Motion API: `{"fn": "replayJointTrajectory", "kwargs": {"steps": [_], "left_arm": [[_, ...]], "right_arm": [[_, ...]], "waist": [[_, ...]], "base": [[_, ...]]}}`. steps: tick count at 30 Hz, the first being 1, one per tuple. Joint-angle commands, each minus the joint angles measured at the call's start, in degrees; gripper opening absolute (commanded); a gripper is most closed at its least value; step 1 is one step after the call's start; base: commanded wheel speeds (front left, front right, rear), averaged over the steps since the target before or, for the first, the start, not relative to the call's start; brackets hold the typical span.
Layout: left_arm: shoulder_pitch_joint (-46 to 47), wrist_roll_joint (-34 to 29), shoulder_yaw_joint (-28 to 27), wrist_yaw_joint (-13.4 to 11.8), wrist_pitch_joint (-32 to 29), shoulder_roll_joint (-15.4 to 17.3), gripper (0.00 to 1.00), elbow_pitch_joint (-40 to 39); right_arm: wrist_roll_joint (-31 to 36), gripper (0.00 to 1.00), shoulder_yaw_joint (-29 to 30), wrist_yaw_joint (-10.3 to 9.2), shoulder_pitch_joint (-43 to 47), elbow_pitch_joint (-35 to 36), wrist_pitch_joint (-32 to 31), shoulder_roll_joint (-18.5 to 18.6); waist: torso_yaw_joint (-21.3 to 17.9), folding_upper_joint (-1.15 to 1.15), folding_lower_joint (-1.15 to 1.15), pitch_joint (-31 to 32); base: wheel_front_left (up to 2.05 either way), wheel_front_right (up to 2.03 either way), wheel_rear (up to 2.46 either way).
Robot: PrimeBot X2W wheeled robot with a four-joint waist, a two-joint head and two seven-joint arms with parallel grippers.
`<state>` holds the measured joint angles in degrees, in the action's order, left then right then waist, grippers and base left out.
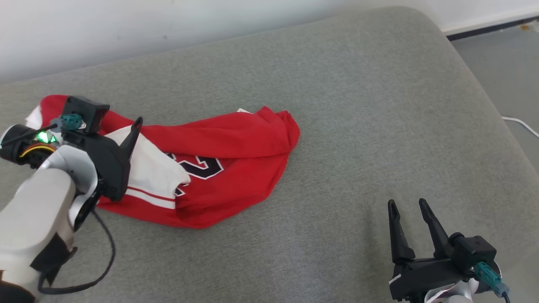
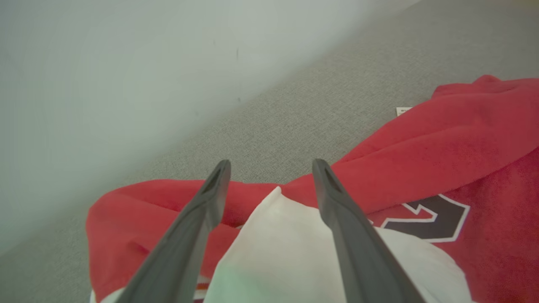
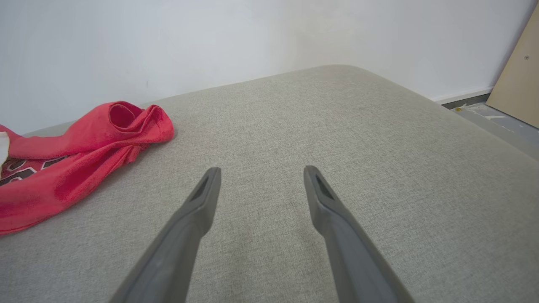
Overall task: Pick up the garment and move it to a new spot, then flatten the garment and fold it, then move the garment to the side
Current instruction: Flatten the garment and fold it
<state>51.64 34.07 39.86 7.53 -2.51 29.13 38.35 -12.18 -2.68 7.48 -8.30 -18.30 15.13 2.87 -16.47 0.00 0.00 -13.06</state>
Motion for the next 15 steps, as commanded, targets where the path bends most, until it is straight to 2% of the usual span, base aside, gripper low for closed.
{"fn": "replayJointTrajectory", "kwargs": {"steps": [1, 6, 14, 15], "left_arm": [[1.01, 0.76, 1.52, -0.15, -1.57, 1.12, 1.00, 0.87], [2.14, 2.63, 5.16, -0.15, -3.85, 3.36, 1.00, 3.53], [3.41, 4.73, 8.31, -0.14, -7.22, 4.13, 0.99, 9.71], [3.42, 4.95, 8.86, -0.14, -7.78, 3.96, 0.19, 10.22]], "right_arm": [[-0.73, 1.00, -0.35, 0.04, -0.58, -0.14, 0.03, 0.01], [-1.37, 1.00, -0.76, 0.04, -0.82, -0.28, 0.03, 0.01], [-1.82, 1.00, -1.25, 0.03, -1.29, -0.11, 0.03, 0.01], [-1.86, 1.00, -1.29, 0.03, -1.29, -0.05, 0.03, 0.01]], "waist": [[-2.30, 0.00, 0.00, -1.66], [-4.27, 0.00, 0.00, -2.76], [-5.91, 0.00, 0.00, -3.59], [-6.01, 0.00, 0.00, -3.62]], "base": [[0.00, 0.00, 0.00], [0.00, 0.00, 0.00], [0.00, 0.00, 0.00], [0.00, 0.00, 0.00]]}}
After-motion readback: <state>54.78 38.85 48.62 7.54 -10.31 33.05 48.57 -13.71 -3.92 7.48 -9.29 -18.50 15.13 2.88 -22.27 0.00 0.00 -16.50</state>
